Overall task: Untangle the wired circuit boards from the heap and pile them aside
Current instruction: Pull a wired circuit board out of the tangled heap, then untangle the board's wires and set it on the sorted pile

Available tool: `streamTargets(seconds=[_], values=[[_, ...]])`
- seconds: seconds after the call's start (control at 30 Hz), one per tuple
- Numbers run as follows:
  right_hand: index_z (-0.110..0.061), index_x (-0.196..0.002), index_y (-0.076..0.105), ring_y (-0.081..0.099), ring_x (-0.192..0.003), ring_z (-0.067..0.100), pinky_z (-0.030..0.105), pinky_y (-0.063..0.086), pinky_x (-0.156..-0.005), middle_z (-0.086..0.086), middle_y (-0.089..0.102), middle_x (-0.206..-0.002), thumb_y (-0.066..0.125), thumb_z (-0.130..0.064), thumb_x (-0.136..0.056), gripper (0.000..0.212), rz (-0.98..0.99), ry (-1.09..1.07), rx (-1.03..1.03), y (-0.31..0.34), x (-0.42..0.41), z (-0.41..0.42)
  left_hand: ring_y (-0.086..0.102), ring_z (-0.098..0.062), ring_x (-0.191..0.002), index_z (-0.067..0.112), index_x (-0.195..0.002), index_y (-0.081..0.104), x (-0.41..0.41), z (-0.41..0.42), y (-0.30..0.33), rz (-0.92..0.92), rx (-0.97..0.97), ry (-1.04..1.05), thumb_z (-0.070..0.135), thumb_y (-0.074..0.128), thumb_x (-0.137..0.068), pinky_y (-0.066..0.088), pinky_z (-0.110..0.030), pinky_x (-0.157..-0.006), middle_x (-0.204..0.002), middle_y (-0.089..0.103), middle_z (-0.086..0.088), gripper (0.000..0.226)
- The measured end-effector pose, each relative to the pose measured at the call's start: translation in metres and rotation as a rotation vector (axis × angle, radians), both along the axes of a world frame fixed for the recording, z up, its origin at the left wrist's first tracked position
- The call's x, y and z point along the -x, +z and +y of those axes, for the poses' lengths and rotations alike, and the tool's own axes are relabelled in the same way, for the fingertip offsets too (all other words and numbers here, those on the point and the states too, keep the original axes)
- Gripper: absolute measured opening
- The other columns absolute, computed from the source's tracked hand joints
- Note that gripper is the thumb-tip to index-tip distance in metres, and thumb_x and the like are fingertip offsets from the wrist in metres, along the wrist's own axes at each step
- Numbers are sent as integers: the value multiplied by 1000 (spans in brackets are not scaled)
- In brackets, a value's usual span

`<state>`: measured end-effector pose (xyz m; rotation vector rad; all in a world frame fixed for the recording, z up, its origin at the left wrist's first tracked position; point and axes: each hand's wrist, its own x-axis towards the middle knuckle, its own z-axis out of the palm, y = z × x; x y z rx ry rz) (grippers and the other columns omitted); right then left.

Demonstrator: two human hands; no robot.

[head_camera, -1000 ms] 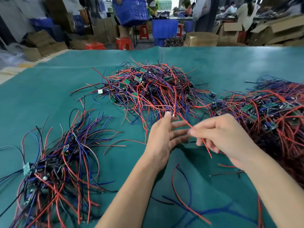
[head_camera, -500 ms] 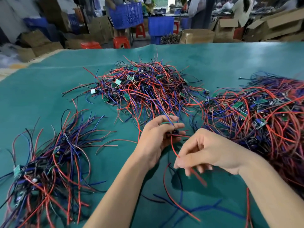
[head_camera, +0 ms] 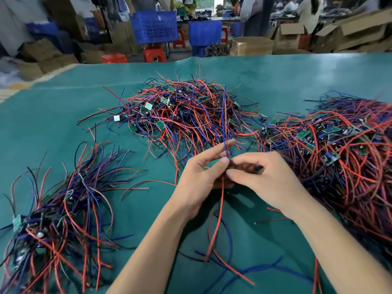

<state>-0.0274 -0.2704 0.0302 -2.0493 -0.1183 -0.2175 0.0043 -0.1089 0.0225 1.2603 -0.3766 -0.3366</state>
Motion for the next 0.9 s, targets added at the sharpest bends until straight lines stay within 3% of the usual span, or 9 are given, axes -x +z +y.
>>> streamTargets(seconds=[0.1,0.27,0.37,0.5,0.6,0.7,0.8,0.9], values=[[-32,-85,80,60,-65,13,36,50,-69,-12,73,-73,73,-44,-73,18,-41,-64,-15,1,1,-2,67,-10,-83,32,-126,63,3,-1,2,-33,-34,-42,14,50,-102,57,-26,-72,-107,72,4,33],[-22,-81,77,65,-68,23,53,56,-77,3,74,-75,75,-30,-76,10,-10,-9,-71,5,3,2,70,-18,-90,26,-128,63,4,-1,1,-17,-29,-81,11,46,-104,58,-26,-70,-115,73,-8,33],[-22,-82,79,68,-70,17,39,55,-77,2,77,-77,79,-19,-81,4,-57,-89,-160,8,2,-2,71,-18,-80,16,-119,68,1,-1,-1,-1,-1,-18,2,49,-101,57,-25,-67,-101,75,-5,30],[-29,-70,79,64,-66,4,16,48,-66,-7,75,-71,79,-5,-84,28,-190,-309,-452,21,1,-21,66,-16,-67,10,-100,74,-3,1,-6,-17,-84,170,-5,58,-94,54,-22,-61,-84,73,-6,22],[-27,-66,75,62,-59,5,17,45,-57,-10,71,-65,76,-4,-86,30,-321,-498,-617,27,1,-35,67,-10,-63,11,-89,72,-6,0,-6,-83,-130,316,-6,57,-95,52,-19,-58,-76,72,-3,23],[-22,-66,72,57,-53,9,21,43,-53,-8,68,-62,75,-5,-88,28,-404,-606,-748,33,1,-45,74,-16,-80,11,-89,70,-9,0,-6,-121,-127,413,-3,56,-95,58,-25,-71,-79,73,1,21],[-18,-70,68,53,-54,12,22,41,-53,-4,69,-67,72,-7,-88,22,-325,-501,-942,41,3,-49,72,-16,-83,12,-89,72,-9,-1,-7,-125,-149,417,-2,59,-93,58,-28,-79,-84,75,-1,19],[-15,-80,65,46,-54,9,20,37,-51,-3,63,-68,69,-15,-80,4,-68,-148,-1231,46,7,-43,71,-17,-81,5,-93,71,-8,2,-3,18,5,259,-3,57,-94,56,-25,-75,-90,73,-10,16]])
